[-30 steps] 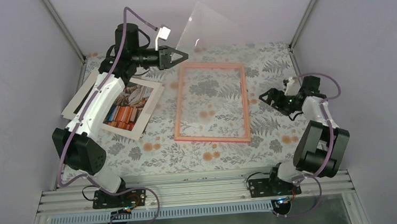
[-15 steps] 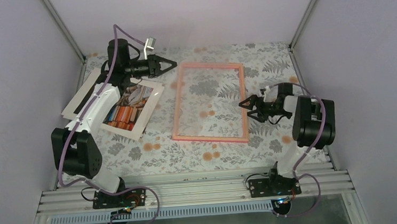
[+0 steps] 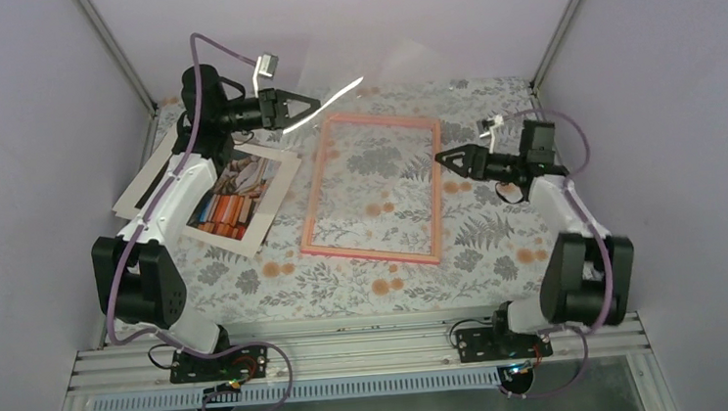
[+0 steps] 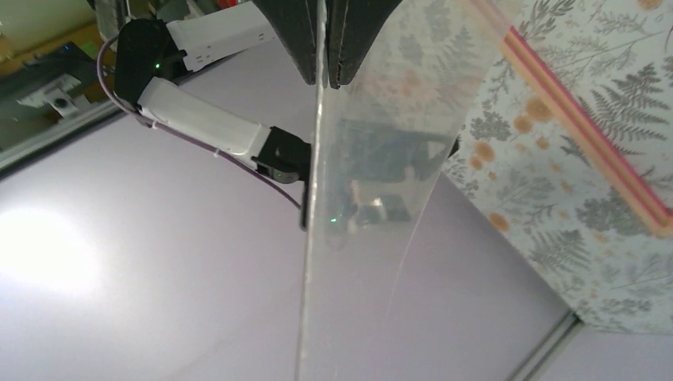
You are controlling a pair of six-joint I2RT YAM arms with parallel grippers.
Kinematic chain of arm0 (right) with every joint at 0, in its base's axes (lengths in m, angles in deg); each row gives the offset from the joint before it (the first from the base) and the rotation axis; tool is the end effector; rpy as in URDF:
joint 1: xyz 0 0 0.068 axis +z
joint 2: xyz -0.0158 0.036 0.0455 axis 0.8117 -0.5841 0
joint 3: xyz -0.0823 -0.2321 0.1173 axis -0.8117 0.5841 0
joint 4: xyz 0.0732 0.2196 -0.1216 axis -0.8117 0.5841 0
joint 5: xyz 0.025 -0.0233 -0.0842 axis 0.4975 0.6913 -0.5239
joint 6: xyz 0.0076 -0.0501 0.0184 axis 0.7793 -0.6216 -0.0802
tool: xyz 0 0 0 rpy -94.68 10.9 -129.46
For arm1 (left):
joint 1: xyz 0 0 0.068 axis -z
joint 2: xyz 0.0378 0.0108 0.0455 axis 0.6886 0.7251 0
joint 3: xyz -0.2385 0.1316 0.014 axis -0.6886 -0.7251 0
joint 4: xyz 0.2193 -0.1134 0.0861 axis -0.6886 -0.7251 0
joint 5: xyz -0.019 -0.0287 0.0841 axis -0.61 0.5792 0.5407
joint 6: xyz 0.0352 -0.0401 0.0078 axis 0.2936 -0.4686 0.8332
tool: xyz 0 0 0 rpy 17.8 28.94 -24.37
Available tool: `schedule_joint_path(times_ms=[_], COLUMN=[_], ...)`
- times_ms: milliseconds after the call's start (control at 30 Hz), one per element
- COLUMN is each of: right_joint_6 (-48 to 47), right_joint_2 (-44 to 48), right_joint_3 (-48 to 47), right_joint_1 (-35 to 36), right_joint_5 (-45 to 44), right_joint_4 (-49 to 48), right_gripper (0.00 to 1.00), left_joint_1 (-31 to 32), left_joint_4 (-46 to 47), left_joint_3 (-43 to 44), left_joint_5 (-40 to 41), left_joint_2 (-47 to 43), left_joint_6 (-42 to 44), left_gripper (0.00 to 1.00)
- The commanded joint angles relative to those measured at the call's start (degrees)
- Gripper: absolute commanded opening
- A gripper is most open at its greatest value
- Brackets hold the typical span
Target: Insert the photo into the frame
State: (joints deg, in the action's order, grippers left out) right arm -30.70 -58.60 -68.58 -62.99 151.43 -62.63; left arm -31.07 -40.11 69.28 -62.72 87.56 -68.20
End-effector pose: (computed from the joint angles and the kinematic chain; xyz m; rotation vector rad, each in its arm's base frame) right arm 0.2949 -0.0122 0.2285 -0.1328 2.1573 1.4060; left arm 0.3450 -0.1106 0.3831 0.5064 1.8466 -1.7607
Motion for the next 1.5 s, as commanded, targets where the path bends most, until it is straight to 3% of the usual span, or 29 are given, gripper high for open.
schedule_joint_path(times_ms=[0,200,433,500,633,767,800,967,1133,1200,1300,1467], right_joint_6=[3.9,11.0,18.7,21.5,24.3,25.9,26.3,24.0,21.1,21.4,23.4,30.5], right_joint_2=[9.0,15.5,15.3,14.8,14.1,14.5,14.8,15.3,14.7,14.6,14.0,12.6], right_joint_3=[0.1,1.4,-0.1,-1.0,-3.6,-4.8,-5.0,-6.9,-7.6,-7.6,-7.3,-6.0], right_joint_1=[0.7,3.6,9.5,10.3,11.0,11.3,11.3,10.8,9.2,8.7,8.3,8.2], right_joint_5=[7.4,3.0,-0.3,-0.6,1.4,1.7,1.5,1.1,2.1,2.2,2.3,2.9], right_joint_4=[-10.1,-22.2,-30.0,-31.4,-32.8,-31.1,-30.4,-23.5,-17.2,-16.9,-18.3,-25.0], right_gripper=[1.0,1.0,1.0,0.96,0.58,0.12,0.05,0.03,0.03,0.03,0.03,0.03], left_joint_1=[-1.5,-1.5,-1.1,-1.0,-2.0,-3.0,-3.0,-3.1,-3.2,-3.2,-3.2,-3.3], left_joint_4=[14.3,19.4,24.8,24.5,15.1,2.9,-0.6,-17.1,-49.0,-59.7,-64.6,-63.2], left_joint_3=[1.4,4.9,4.9,4.1,2.9,4.0,4.5,7.8,15.4,18.2,17.3,11.3], left_joint_5=[-6.2,-8.2,-9.3,-9.1,-6.9,-5.3,-5.0,-8.9,-7.9,-6.9,-5.7,-5.7], left_joint_2=[0.6,0.7,-0.5,-1.3,-2.5,-2.7,-2.8,-1.9,-0.5,1.1,0.9,0.4], left_joint_6=[-7.7,-10.9,-14.6,-14.4,-7.8,2.1,4.9,20.3,50.6,59.0,64.0,65.0], left_gripper=[0.02,0.02,0.02,0.02,0.02,0.03,0.04,0.2,0.3,0.31,0.32,0.37])
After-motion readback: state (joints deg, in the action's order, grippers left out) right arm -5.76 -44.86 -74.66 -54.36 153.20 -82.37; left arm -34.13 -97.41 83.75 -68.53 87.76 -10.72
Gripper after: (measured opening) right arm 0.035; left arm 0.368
